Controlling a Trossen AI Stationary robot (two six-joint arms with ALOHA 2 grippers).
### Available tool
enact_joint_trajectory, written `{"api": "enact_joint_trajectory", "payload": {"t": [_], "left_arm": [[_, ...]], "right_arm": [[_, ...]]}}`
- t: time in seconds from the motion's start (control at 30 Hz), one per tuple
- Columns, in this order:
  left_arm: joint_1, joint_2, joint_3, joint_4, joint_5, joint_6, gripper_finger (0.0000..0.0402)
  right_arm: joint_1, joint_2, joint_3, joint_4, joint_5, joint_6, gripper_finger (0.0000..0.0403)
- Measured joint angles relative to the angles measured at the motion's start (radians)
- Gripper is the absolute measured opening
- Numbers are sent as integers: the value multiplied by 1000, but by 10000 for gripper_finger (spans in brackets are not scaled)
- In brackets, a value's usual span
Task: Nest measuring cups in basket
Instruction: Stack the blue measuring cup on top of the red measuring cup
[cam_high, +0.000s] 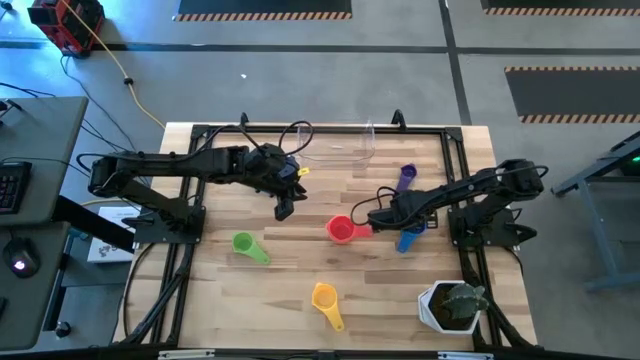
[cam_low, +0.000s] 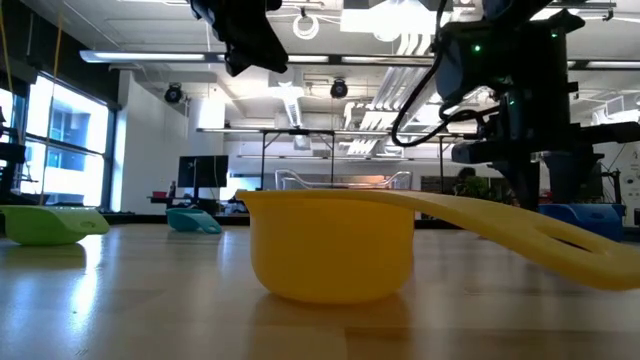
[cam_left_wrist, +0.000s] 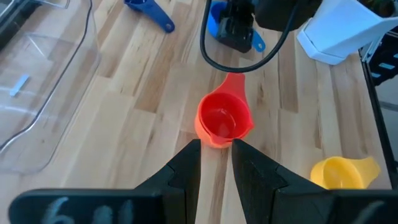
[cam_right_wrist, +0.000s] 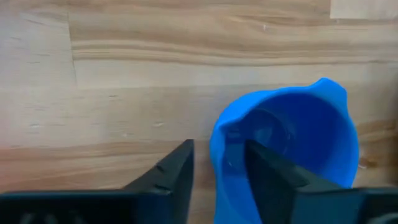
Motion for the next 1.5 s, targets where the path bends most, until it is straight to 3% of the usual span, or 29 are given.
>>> {"api": "enact_joint_trajectory", "payload": {"t": [0.3,0.57,0.9,1.23,1.5], "left_arm": [[0,0,0,-2,0,12,81],[0,0,0,-3,0,9,81],[0,0,0,-67,2,-54,81],[0,1,0,-79,2,-138,81],[-1,1,0,-79,2,-263,81]], "right_arm": [[0,0,0,-1,0,-25,7],[2,0,38,-10,0,-74,4],[3,0,268,-175,139,-200,2],[-14,0,469,-151,278,-658,1],[-26,-1,511,51,215,-1290,1]]}}
